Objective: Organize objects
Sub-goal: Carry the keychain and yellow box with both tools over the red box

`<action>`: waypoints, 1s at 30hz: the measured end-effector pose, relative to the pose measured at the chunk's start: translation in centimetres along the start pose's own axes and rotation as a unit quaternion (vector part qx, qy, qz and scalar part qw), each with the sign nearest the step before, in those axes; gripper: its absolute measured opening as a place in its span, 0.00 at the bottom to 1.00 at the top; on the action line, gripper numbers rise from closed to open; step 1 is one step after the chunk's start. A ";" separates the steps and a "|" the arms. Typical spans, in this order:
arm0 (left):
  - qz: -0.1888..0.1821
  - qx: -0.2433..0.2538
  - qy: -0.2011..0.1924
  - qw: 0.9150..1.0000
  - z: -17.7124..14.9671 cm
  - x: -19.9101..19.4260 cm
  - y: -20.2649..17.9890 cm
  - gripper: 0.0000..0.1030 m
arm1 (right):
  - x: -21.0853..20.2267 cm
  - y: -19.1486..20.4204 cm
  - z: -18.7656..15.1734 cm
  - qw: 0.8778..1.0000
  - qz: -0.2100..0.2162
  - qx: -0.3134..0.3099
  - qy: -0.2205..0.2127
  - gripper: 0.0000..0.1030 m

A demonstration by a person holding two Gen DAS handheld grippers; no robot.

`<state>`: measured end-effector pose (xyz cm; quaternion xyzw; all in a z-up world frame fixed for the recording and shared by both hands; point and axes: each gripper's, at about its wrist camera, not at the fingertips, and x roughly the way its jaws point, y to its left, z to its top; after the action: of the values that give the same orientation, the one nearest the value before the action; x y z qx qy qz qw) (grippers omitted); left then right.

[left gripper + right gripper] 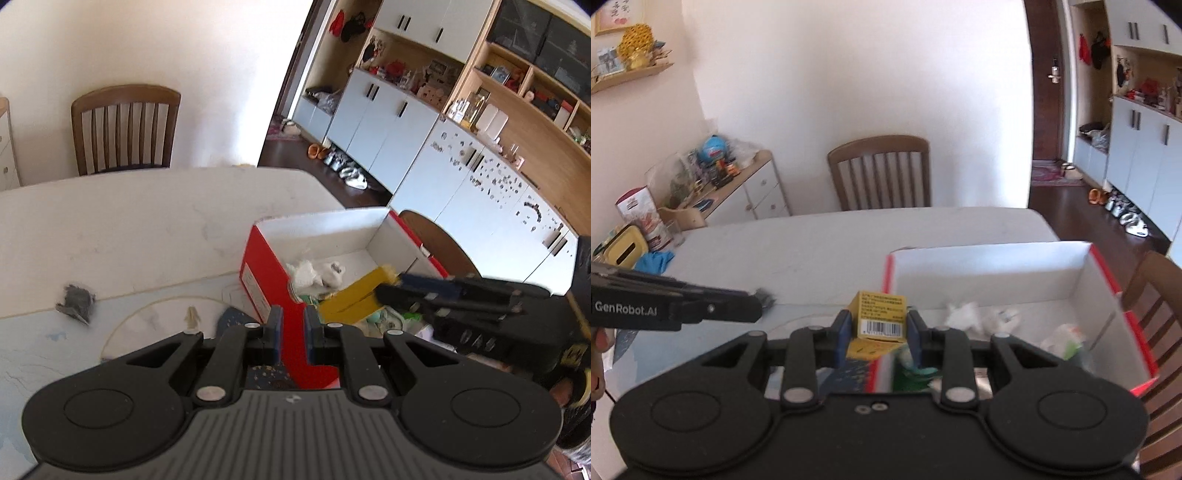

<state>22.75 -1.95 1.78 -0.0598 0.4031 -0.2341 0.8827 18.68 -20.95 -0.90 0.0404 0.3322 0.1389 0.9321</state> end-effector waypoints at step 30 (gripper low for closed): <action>0.030 0.156 0.158 0.975 -10.7 11.3 -4.9 0.58 | 1.0 -8.6 -1.4 0.999 -0.020 0.011 0.035 0.29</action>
<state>19.47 -10.66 -11.65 0.1287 0.4978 -0.2737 0.8129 20.52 -28.98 -4.02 0.0394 0.3673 0.1176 0.9218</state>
